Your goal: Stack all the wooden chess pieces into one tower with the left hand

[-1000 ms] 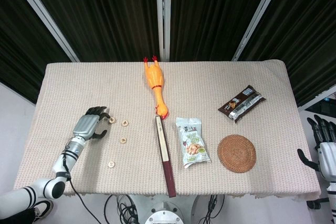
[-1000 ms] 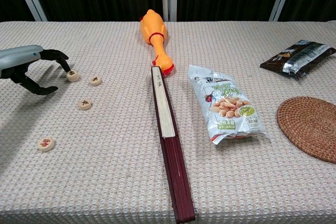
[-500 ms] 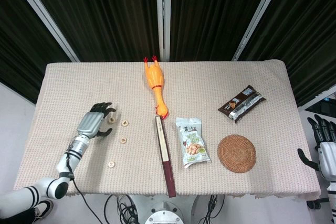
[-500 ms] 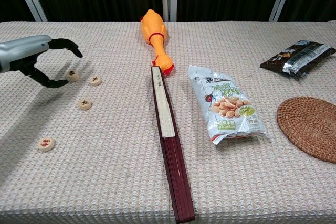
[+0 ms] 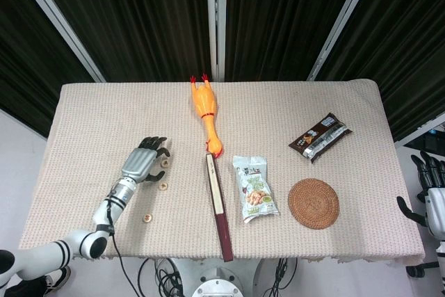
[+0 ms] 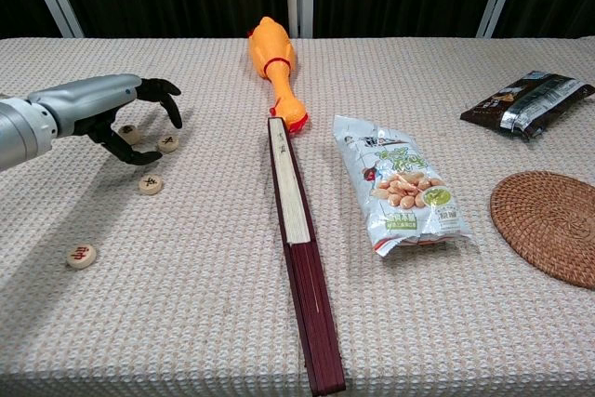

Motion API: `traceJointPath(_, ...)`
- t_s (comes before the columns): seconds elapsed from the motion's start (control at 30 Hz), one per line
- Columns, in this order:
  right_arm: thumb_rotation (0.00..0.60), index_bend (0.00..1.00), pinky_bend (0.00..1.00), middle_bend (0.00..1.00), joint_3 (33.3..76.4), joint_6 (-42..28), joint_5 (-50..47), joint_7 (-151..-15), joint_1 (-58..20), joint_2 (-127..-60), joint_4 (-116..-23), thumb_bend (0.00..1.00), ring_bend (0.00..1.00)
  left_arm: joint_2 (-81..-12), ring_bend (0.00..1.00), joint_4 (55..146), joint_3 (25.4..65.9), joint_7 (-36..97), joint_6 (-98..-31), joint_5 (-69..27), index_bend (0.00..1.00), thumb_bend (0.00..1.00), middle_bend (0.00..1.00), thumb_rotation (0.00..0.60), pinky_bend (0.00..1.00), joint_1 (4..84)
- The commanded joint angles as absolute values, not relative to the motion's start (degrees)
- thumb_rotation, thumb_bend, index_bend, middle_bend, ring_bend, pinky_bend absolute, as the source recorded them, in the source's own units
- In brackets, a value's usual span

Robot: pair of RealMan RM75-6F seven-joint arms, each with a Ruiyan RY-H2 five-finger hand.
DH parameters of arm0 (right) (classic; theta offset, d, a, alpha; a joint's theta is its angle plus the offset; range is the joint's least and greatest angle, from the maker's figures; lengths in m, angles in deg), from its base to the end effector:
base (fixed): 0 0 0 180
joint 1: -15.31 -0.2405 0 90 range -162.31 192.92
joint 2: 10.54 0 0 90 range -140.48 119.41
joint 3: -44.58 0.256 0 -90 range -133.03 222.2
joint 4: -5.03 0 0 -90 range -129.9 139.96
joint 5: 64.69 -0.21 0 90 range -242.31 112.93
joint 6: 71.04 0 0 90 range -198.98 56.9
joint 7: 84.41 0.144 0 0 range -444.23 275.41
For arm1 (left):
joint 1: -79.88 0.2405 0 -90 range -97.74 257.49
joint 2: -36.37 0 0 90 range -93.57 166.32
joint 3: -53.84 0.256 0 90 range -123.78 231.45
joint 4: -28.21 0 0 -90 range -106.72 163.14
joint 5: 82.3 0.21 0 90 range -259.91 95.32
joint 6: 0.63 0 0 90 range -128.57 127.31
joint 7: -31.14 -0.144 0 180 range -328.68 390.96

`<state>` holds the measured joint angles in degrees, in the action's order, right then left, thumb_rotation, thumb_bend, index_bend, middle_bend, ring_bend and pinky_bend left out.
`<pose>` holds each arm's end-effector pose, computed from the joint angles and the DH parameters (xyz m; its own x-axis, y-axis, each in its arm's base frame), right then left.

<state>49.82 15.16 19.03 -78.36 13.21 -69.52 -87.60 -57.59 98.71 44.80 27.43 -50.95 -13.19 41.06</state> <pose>-0.3242 -0.1743 0.1987 0.3721 0.0500 0.9268 -0.9271 0.0676 0.3686 -0.2019 0.3484 -0.0379 0.3365 0.3559 0.8719 0.9297 -0.2727 -0.2475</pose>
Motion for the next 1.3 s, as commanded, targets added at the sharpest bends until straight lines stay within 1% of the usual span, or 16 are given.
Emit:
traceJointPath(0.03,0.6,0.0,0.0,0.0,49.8,15.4,19.1,-78.0,13.3,-69.4,-87.6,0.25,0.0,-58.1,0.0,98.0,44.8,27.3,-50.7,-13.3,0.36,0.3,0.04,0.6,0.0,40.8)
traceJointPath(0.3,0.6,0.0,0.0,0.0,49.8,15.4,19.2,-77.7,13.4,-69.3,-87.5,0.25,0.0,-58.7,0.0,97.2,44.8,27.5,-50.6,-13.2,0.4,0.3,0.04,0.6,0.0,40.4)
traceJointPath(0.73,0.6,0.0,0.0,0.0,49.9,15.1,19.0,-77.6,13.3,-69.2,-87.5,0.25,0.0,-59.1,0.0,95.4,44.6,27.8,-49.0,-13.8,0.41,0.33,0.04,0.6,0.0,39.6)
traceJointPath(1.3,0.6,0.0,0.0,0.0,50.1,14.8,18.6,-77.6,13.1,-69.2,-87.3,0.25,0.0,-59.4,0.0,94.8,44.4,28.5,-48.5,-14.3,0.48,0.35,0.05,0.6,0.0,39.2)
